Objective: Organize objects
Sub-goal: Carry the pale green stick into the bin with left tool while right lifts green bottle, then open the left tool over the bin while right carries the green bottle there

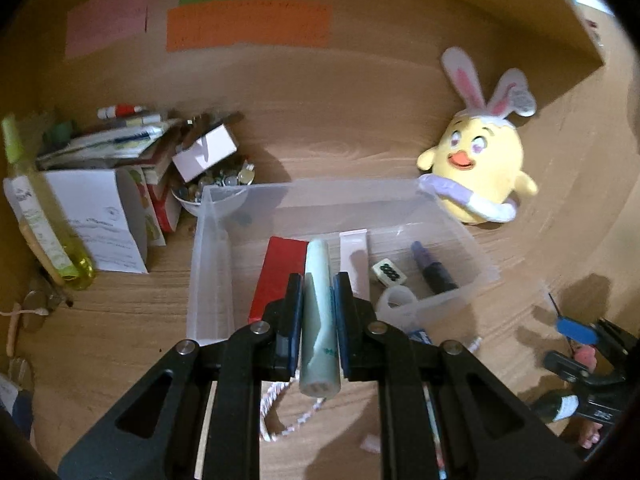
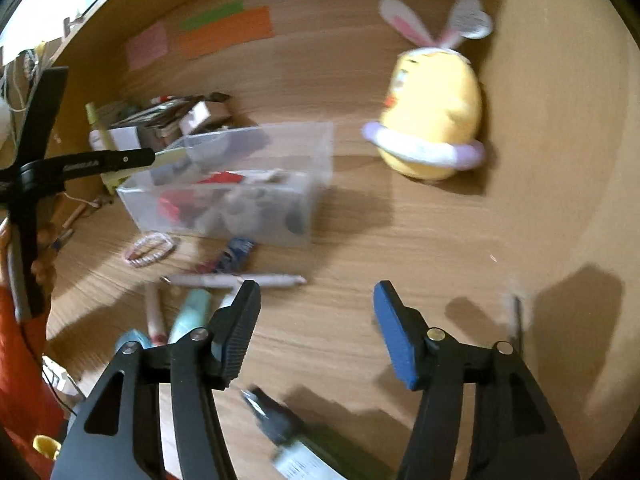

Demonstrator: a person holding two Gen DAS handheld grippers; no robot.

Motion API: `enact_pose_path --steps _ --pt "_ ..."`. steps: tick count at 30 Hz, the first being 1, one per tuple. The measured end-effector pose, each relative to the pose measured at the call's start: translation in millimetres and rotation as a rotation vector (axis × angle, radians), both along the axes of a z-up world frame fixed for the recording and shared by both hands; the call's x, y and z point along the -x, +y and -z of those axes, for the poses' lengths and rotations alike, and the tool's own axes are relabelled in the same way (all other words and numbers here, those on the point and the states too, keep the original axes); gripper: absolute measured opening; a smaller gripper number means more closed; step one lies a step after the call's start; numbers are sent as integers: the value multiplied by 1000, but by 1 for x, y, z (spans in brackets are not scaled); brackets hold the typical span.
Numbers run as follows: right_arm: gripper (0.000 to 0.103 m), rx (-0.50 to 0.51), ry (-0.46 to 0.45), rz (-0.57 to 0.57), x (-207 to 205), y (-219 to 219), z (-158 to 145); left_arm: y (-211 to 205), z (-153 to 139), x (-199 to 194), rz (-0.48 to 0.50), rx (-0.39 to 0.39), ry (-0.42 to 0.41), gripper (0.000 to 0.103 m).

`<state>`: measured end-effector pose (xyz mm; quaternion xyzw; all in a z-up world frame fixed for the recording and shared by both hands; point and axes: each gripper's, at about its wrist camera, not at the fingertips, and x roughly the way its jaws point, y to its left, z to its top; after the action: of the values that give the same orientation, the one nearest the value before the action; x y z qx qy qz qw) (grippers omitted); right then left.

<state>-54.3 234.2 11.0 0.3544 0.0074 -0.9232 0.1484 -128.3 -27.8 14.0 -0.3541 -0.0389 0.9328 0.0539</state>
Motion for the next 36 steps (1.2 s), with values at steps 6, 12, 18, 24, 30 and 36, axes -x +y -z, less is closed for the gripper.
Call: enact_pose_path --steps 6,12,18,24,30,36 --pt "56 -5 -65 -19 -19 13 5 -1 21 30 -13 18 -71 15" --pt "68 -78 -94 -32 -41 2 15 3 28 46 -13 45 -100 15" --pt "68 -85 -161 -7 -44 4 28 7 35 62 -6 76 -142 15" --pt "39 -59 -204 -30 -40 0 37 13 35 69 26 85 -173 15" --pt "38 -51 -189 -18 -35 -4 38 16 18 53 33 116 -119 37" --pt "38 -11 -102 -3 -16 -9 13 15 -2 28 33 133 -43 60"
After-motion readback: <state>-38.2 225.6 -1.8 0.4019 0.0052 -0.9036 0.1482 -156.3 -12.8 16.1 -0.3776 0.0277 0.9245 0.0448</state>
